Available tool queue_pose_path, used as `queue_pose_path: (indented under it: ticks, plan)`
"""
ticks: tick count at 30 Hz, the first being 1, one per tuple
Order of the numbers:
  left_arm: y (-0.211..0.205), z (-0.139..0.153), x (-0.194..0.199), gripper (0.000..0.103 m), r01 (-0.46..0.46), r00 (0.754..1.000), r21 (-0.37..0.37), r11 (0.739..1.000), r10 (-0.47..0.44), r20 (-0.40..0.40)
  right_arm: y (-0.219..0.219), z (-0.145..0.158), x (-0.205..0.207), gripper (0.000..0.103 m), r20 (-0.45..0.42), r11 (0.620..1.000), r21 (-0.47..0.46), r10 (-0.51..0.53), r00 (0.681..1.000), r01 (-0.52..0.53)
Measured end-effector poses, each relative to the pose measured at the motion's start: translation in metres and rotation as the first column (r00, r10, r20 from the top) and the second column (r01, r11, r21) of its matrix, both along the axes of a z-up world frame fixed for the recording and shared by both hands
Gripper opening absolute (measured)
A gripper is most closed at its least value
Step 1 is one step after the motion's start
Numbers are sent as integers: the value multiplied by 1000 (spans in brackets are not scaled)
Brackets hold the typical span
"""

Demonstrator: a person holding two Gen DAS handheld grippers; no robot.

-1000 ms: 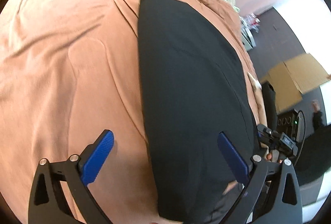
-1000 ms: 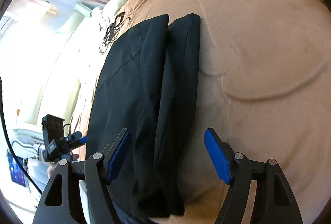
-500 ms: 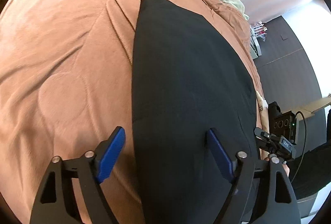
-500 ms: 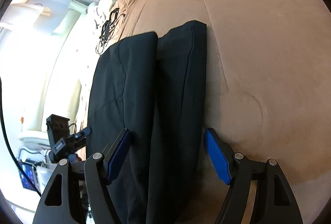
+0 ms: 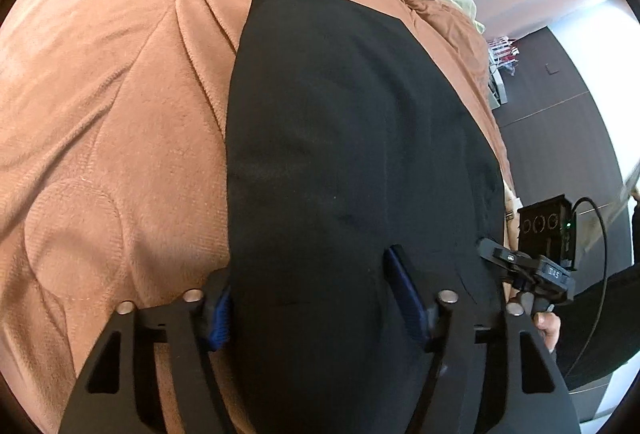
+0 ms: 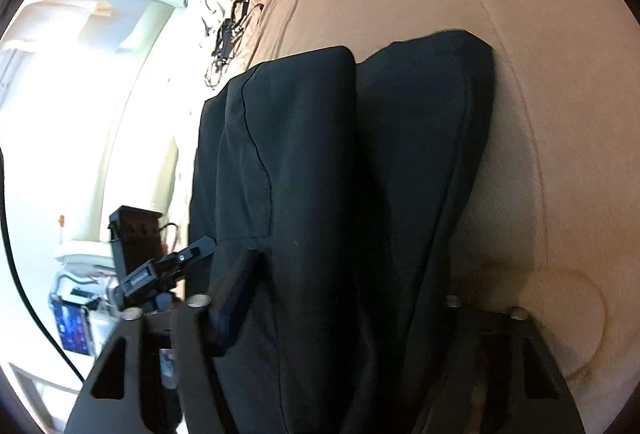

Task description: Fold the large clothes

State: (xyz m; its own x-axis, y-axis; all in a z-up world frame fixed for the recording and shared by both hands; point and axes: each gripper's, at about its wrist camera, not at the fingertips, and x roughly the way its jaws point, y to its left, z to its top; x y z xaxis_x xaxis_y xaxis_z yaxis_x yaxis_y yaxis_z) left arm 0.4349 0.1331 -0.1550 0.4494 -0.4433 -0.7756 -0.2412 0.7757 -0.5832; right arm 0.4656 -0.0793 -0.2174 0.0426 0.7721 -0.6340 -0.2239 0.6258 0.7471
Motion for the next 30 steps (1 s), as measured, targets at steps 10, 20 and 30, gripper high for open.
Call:
queue_pose_path:
  ticks: [10, 20, 30]
  plan:
    - [-16, 49, -20, 31, 22, 997, 93, 995, -29, 78, 8, 48, -30, 21, 132, 998, -45, 41, 990, -36]
    - [-40, 112, -47, 27, 37, 979, 133, 990, -63, 193, -8, 115, -70, 20, 252, 999, -22, 39, 967, -35]
    - [-81, 159, -60, 23, 69, 959, 115, 991, -98, 267, -39, 172, -100, 19, 343, 1000, -1, 11, 939, -11]
